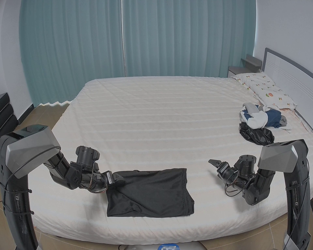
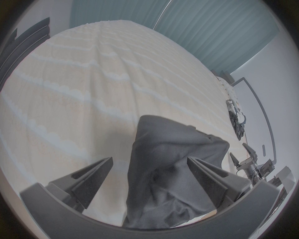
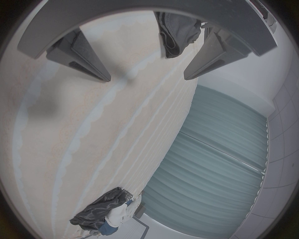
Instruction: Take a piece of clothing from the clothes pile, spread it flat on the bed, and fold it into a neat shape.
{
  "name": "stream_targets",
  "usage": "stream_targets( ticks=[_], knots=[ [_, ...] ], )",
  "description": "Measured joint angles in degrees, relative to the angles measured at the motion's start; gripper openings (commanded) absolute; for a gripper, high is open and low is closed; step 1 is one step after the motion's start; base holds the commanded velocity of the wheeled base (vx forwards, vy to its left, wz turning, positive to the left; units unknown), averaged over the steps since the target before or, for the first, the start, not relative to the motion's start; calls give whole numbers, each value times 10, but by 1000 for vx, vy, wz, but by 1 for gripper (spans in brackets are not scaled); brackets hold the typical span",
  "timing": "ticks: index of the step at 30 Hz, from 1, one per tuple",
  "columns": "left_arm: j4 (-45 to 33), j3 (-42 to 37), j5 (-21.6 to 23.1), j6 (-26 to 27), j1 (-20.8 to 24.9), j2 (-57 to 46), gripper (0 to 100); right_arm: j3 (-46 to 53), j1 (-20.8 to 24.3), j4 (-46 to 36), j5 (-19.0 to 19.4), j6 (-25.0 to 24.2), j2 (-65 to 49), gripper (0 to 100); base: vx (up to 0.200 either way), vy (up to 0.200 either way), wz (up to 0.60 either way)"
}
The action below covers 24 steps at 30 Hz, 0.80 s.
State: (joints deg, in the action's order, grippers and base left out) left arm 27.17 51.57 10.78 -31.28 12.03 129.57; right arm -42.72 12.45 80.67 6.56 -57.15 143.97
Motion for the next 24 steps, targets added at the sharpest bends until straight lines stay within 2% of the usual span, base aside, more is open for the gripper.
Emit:
stream_targets(
  ticks=[11, 12, 16, 20, 24],
  knots=[
    [50, 57, -5, -8, -5, 43, 100, -3, 0, 0, 0, 2, 3, 100, 0, 0, 0],
    [50, 60, -5, -8, -5, 46, 0, -3, 0, 0, 0, 3, 4, 100, 0, 0, 0],
    [51, 66, -7, -13, -5, 55, 0, -3, 0, 0, 0, 4, 4, 100, 0, 0, 0],
    [51, 73, -11, -50, -6, 59, 0, -2, 0, 1, 0, 5, 4, 100, 0, 0, 0],
    [52, 91, -48, -88, -9, 61, 0, -1, 1, 1, 0, 7, 5, 100, 0, 0, 0]
  ],
)
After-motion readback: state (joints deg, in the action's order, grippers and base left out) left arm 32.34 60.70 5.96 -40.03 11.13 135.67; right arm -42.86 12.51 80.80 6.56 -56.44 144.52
